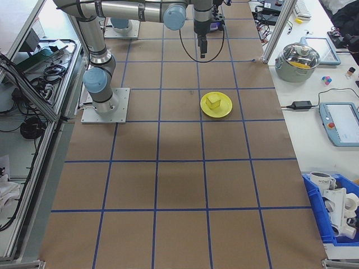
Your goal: Sort blocks by color into plates
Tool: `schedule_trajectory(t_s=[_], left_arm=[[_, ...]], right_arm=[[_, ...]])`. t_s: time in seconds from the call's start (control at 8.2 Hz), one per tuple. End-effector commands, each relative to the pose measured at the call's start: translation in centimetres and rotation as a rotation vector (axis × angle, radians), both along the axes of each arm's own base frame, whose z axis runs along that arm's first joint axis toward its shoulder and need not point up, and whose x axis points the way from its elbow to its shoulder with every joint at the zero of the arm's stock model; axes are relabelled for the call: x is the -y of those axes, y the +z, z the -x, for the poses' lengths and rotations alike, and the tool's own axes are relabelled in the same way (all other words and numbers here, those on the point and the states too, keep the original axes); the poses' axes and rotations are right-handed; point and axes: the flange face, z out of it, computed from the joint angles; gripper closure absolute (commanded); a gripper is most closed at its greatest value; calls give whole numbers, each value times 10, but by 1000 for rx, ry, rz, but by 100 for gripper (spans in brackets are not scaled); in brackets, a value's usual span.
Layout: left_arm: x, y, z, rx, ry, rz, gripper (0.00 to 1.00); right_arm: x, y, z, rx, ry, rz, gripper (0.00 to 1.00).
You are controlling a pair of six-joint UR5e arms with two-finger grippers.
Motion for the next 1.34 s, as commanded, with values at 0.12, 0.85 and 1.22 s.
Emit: schedule_trajectory(t_s=[0.12,0.85,1.22], left_arm=[[-4,21,-15,10,19,-5,3],[-120,245,120,38,36,116,4],[-178,271,141,40,67,139,4]], right_arm=[[0,0,0,-1,0,1,0],[0,0,0,-2,-4,0,0],[0,0,0,2,-13,0,0]])
